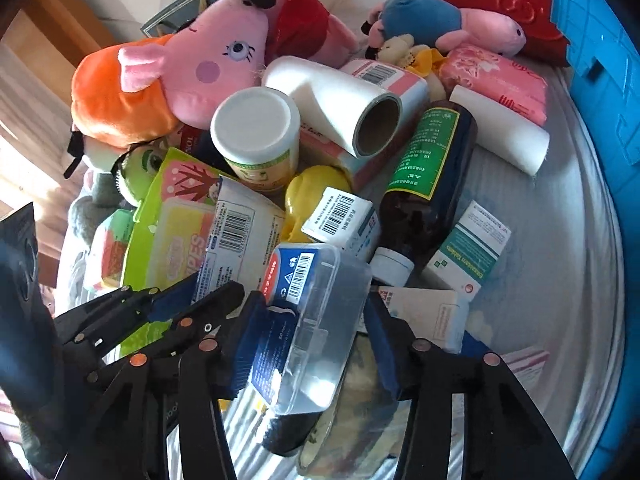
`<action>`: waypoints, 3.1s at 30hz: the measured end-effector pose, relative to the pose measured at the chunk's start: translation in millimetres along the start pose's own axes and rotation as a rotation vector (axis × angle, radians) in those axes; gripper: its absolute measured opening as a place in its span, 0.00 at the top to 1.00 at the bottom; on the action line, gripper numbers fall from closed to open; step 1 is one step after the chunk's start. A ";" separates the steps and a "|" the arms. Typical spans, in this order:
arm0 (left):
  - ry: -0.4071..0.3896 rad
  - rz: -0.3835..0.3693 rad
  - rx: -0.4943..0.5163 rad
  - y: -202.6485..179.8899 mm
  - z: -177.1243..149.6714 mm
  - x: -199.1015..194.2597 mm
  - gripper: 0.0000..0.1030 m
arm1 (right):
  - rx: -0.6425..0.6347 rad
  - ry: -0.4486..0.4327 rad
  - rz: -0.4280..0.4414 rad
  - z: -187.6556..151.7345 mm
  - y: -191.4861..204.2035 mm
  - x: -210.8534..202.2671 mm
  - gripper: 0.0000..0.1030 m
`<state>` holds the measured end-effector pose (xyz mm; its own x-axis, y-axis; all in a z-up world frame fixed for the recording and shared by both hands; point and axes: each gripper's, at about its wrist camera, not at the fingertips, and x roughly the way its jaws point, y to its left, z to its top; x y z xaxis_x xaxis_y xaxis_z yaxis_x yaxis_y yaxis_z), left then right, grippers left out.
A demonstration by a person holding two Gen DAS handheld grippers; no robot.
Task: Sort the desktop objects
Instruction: 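Grasp the white wipes packet with the left tool while the right tool grasps the clear plastic case, then carry the packet and clear case into the blue crate and open both tools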
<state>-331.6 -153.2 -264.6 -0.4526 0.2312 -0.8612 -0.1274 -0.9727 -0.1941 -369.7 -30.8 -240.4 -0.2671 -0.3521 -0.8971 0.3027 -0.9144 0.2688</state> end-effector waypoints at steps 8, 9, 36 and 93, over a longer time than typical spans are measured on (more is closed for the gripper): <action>-0.071 0.041 0.049 -10.4 -21.6 -43.8 0.90 | -0.074 -0.054 -0.027 -20.0 19.6 -31.4 0.62; -0.084 0.050 0.050 -10.8 -23.3 -49.4 0.89 | -0.074 -0.065 -0.028 -22.6 19.8 -35.4 0.63; -0.512 0.142 0.148 -91.3 -2.1 -215.3 0.89 | -0.199 -0.580 -0.151 -42.0 54.3 -234.8 0.66; -0.452 0.061 0.316 -542.1 19.3 -185.5 0.73 | 0.041 -0.670 -0.555 -137.4 -345.1 -432.0 0.61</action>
<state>-195.6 331.6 9.4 -0.7920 0.2287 -0.5660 -0.3164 -0.9467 0.0602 -233.0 464.3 6.1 -0.8520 0.1156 -0.5106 -0.0612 -0.9906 -0.1223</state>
